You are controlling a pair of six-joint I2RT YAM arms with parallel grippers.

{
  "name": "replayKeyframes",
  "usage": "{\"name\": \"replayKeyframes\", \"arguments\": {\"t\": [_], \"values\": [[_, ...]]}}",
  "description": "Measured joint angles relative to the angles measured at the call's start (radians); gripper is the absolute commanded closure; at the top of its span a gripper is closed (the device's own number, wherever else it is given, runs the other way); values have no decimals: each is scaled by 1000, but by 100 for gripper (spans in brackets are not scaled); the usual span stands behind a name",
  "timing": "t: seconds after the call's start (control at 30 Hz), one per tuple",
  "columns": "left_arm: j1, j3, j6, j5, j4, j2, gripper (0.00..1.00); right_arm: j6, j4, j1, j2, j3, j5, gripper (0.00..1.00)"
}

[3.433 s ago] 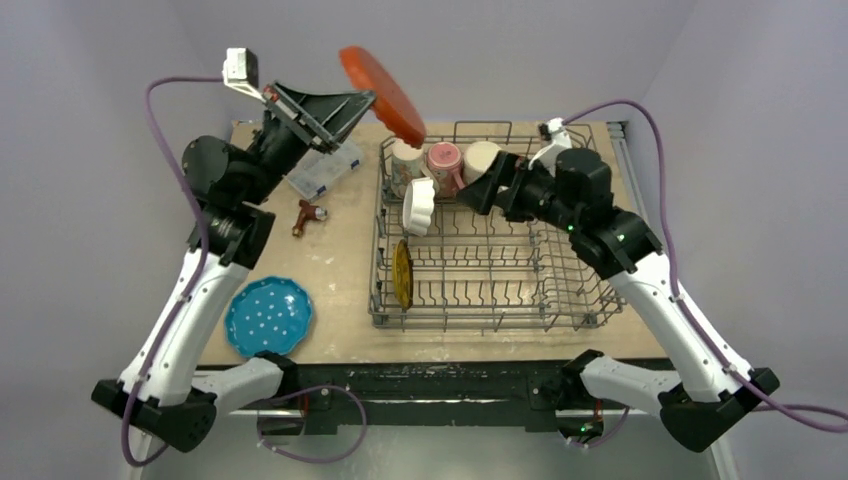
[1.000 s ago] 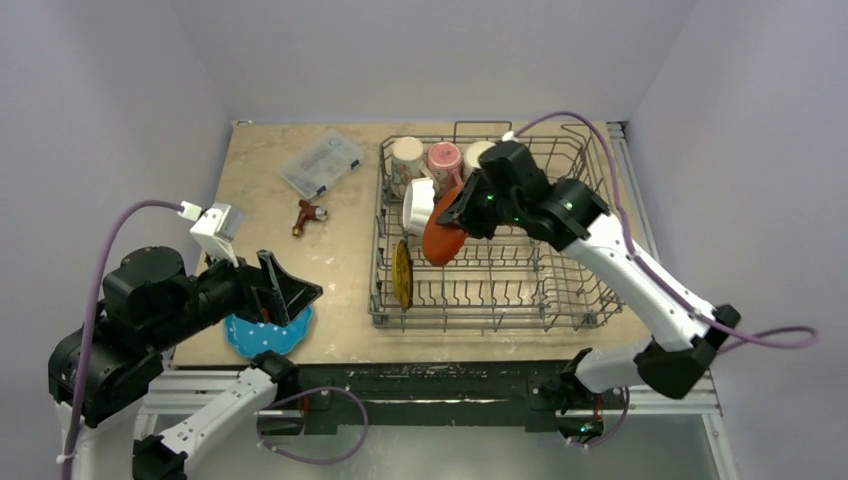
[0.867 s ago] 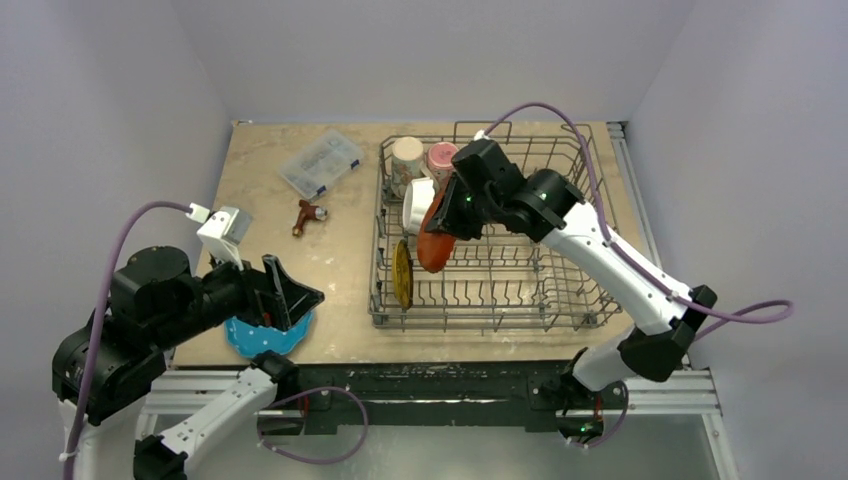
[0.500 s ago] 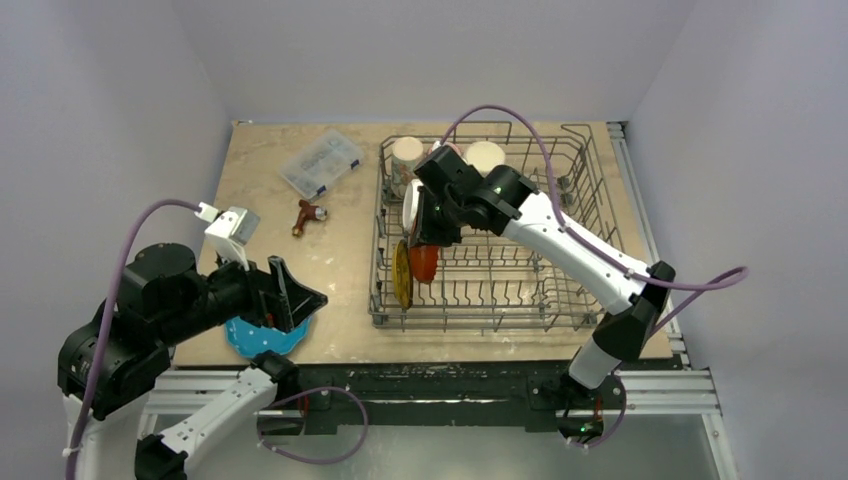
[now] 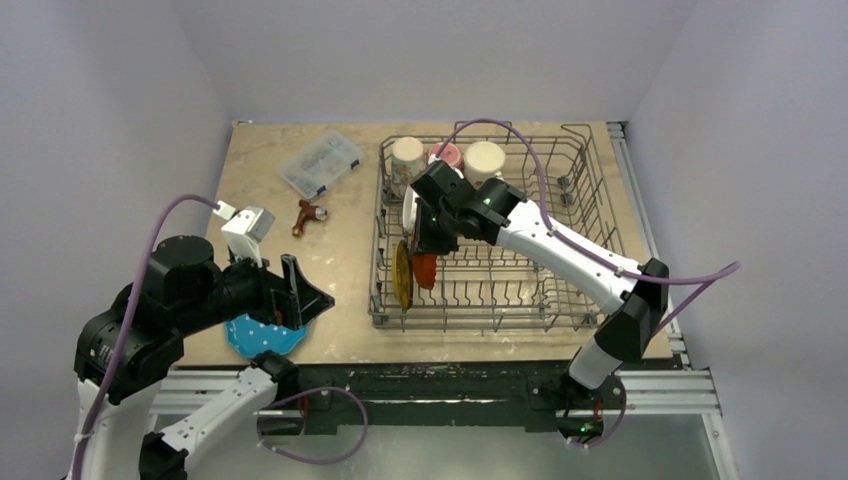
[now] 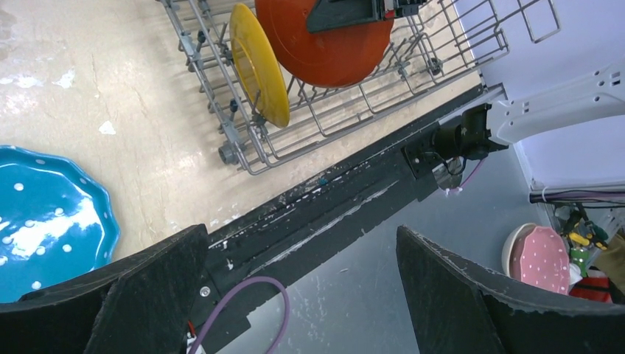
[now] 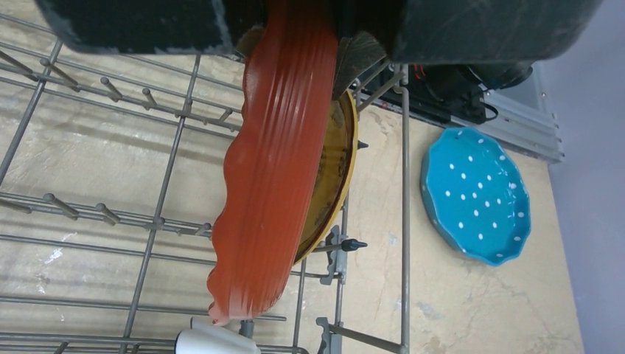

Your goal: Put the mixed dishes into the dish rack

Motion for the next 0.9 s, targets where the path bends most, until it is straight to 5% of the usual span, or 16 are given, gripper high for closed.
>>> {"name": "replayKeyframes", "arguments": {"t": [0.47,0.9], "values": [[0,-25,-12,37,7,2,3,33,-24,37,-32,82,38,100],[0,-32,-18,46,9,5,3,94,36,37,-98,-85,26,100]]}}
